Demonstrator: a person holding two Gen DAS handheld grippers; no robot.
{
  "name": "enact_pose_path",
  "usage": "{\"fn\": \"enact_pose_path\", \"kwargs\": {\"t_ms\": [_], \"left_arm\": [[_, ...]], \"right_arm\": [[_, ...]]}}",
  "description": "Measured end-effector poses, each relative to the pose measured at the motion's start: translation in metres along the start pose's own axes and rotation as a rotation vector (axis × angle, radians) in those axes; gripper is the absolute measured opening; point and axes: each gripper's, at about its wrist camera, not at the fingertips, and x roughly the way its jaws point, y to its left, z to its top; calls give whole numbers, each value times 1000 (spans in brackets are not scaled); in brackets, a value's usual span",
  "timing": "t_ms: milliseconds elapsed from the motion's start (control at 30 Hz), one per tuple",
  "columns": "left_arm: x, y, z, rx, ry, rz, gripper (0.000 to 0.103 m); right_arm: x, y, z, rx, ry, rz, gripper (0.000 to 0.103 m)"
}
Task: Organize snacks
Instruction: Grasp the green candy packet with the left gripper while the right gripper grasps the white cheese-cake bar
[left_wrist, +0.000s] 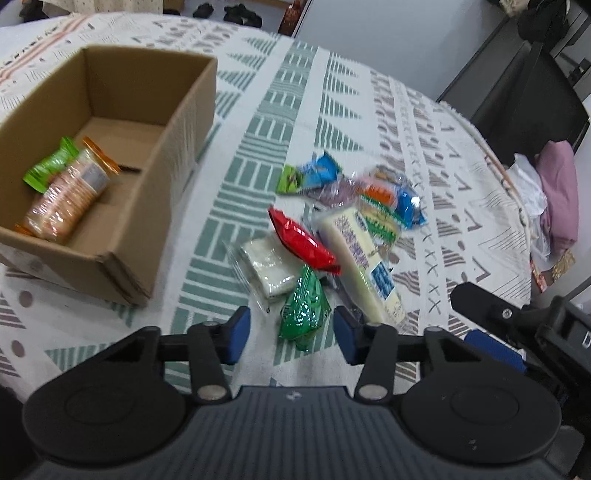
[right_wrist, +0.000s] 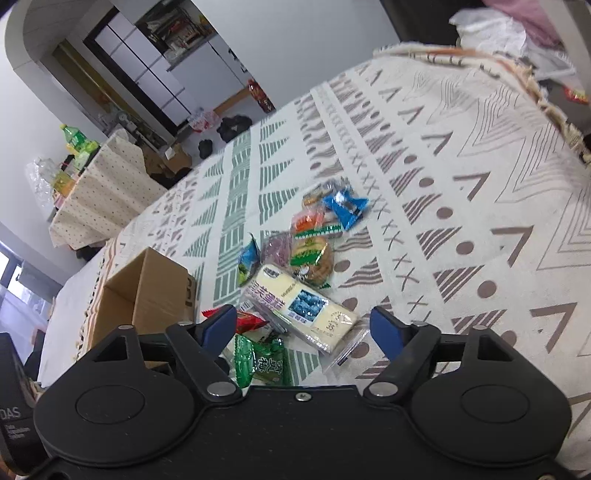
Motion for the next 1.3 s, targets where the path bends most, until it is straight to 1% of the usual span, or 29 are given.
{"fn": "enact_pose_path", "kwargs": {"t_ms": [100, 200, 267, 333, 400, 433, 500, 767, 933, 1100, 1167, 1300], "left_arm": [[13, -1, 0, -8, 34, 7, 42], [22, -3, 0, 1, 43, 7, 40], [29, -4, 1, 10, 54, 19, 39], [34, -5, 2, 5, 62, 8, 37], [37, -8, 3, 7, 70, 1, 31], [38, -9, 3, 6, 73, 3, 30], [38, -11, 4, 9, 70, 10, 25], [30, -9, 9, -1, 88, 9, 23], [22, -7, 9, 4, 77, 1, 22], [16, -2, 10, -13, 57, 1, 22], [13, 0, 10, -21, 49, 3, 22], [8, 4, 10, -31, 35, 2, 22]], "right_arm": [[7, -3, 3, 10, 17, -7, 67], [13, -3, 4, 6, 31, -8, 67], [16, -4, 5, 3, 39, -12, 67], [20, -6, 5, 4, 48, -14, 67], [25, -7, 6, 8, 61, -10, 67], [28, -8, 7, 8, 70, -8, 67], [35, -6, 9, 7, 81, -3, 67], [59, 1, 19, -59, 110, -44, 67], [67, 5, 18, -88, 115, -39, 67], [73, 6, 15, -102, 117, -44, 67], [77, 6, 12, -106, 142, -42, 67], [87, 13, 0, -174, 218, -58, 68]]}}
